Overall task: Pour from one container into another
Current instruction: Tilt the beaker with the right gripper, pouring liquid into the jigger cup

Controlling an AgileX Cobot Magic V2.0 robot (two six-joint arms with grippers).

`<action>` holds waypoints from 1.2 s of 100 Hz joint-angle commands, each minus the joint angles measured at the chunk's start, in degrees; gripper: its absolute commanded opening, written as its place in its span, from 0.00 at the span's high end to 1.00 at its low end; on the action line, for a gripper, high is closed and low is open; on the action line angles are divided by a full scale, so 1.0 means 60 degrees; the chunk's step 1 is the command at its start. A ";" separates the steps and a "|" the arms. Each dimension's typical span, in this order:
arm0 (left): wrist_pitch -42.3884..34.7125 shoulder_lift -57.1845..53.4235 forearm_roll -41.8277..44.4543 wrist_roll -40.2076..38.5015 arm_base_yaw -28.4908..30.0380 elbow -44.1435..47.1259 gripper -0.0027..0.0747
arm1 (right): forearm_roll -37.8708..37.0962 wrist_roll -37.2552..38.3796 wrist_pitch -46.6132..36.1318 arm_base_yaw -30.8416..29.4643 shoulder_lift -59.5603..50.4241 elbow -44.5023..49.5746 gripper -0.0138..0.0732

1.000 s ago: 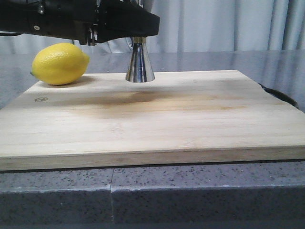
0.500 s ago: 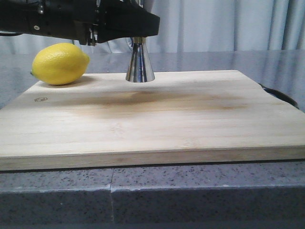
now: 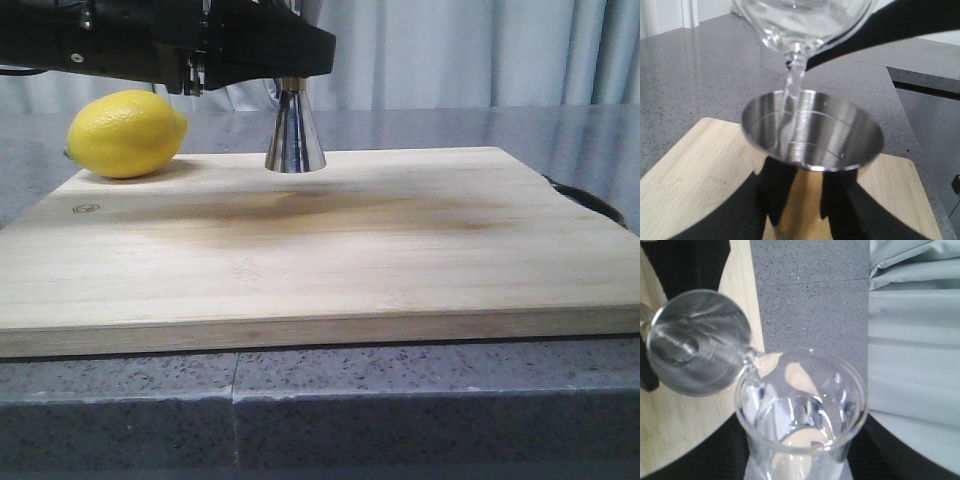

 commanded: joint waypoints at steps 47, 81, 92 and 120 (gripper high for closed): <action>0.0983 -0.0386 -0.0804 -0.0018 -0.0069 -0.0266 0.66 | -0.0575 -0.1575 -0.0105 0.0053 -0.0346 -0.0359 0.51; 0.0983 -0.0386 -0.0804 -0.0018 -0.0069 -0.0266 0.66 | -0.0810 -0.2114 -0.0105 0.0421 -0.0346 -0.0359 0.51; 0.0983 -0.0386 -0.0804 -0.0018 -0.0069 -0.0266 0.66 | -0.0883 -0.2114 -0.0082 0.0421 -0.0346 -0.0359 0.51; 0.0983 -0.0386 -0.0804 -0.0018 -0.0069 -0.0266 0.66 | -0.1403 -0.2421 -0.0171 0.0421 -0.0346 -0.0359 0.51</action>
